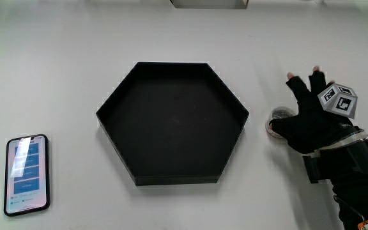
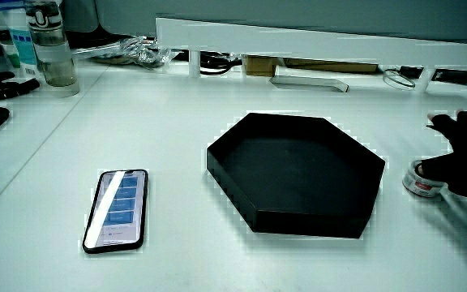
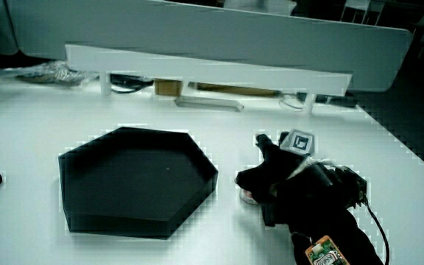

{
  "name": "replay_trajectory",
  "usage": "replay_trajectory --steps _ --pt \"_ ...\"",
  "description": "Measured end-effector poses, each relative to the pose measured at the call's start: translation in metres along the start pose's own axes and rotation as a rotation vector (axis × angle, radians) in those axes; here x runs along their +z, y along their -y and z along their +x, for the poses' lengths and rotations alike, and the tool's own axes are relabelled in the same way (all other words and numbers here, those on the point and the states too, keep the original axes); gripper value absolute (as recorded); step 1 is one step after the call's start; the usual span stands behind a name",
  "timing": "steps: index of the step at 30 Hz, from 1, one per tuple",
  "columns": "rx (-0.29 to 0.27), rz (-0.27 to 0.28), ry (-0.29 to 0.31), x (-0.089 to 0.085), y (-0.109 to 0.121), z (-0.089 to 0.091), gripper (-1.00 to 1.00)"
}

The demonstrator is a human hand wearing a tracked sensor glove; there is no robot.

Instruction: Pick paper clip from desk

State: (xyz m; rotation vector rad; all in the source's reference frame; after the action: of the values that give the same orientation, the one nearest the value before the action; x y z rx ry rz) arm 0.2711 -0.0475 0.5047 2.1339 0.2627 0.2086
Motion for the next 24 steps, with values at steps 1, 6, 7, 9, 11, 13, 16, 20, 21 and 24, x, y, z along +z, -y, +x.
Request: replay_trajectory --steps 1,6,7,9,11,13,16,20,21,24 --pt "0.002 -0.037 0.009 -0.003 -0.005 0.0 0.0" --pt "-0.021 -0.162 0.047 -0.014 -0.015 -0.005 0.0" --pt "-0.034 -0.171 0.034 -0.017 -0.018 -0.004 0.0" --pt "-0.046 -0.177 0.07 -0.019 -0.021 -0.006 0.18" --pt "-0.016 -0.133 0.026 -0.018 -0.018 -0.008 0.36" --pt "-0.004 -0.098 -0.005 -0.019 -0.018 -0.008 0.55" --pt "-0.004 -0.066 -0.002 -0.021 -0.019 -0.009 0.82" --pt "0.006 -0.048 -0.002 -0.019 -0.02 -0.007 1.0" --pt "0.021 -0.049 -0.013 -0.018 -0.017 -0.008 1.0" --pt "0.018 -0.051 -0.01 -0.019 -0.018 -0.007 1.0"
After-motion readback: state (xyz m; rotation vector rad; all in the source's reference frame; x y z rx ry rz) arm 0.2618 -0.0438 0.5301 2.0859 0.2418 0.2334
